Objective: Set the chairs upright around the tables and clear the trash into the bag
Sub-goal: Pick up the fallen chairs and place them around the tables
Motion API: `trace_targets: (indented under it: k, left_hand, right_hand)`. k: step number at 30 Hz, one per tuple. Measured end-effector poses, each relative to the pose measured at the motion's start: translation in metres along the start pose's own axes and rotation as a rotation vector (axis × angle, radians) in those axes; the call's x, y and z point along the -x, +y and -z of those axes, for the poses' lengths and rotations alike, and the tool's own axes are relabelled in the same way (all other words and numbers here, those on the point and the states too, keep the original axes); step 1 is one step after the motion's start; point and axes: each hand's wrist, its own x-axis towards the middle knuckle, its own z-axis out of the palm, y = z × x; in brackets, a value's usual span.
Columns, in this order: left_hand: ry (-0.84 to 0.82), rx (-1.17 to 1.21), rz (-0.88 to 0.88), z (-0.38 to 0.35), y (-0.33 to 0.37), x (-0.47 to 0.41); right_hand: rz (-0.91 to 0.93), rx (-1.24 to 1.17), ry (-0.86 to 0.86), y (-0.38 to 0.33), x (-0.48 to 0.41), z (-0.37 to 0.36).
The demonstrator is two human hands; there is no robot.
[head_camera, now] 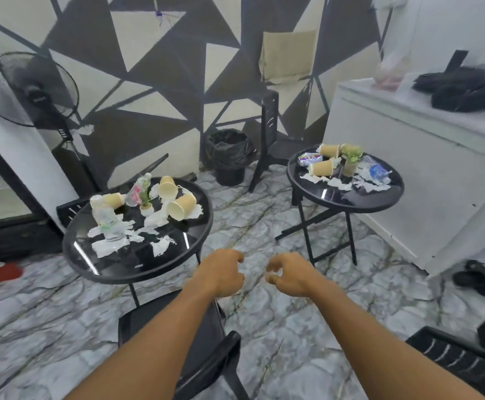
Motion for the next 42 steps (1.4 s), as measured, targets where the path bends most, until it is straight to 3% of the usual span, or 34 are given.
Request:
trace_targets:
  k: [9,16,24,34,42]
  left_hand:
    - [0.015,0.005,0.178,-0.006,0.106,-0.149]
    - [0.084,0.037,0.273,0.026,0.116,-0.224]
    - [0.154,0.135,0.369,0.051,0.06,-0.323]
    - [0.209,0.197,0.4,0.113,-0.027,-0.479]
    - [0.219,0.257,0.543,0.159,-0.12,-0.591]
  right_hand:
    - [0.041,0.069,-0.071,0.142,-0.091,0.119]
    - [0.173,0.062,-0.055,0.149,-0.181,0.164]
    - [0.279,0.121,-0.124,0.12,-0.302,0.194]
    - [0.357,0.203,-0.171,0.071,-0.499,0.236]
    - [0.44,0.237,-0.254,0.018,-0.677,0.242]
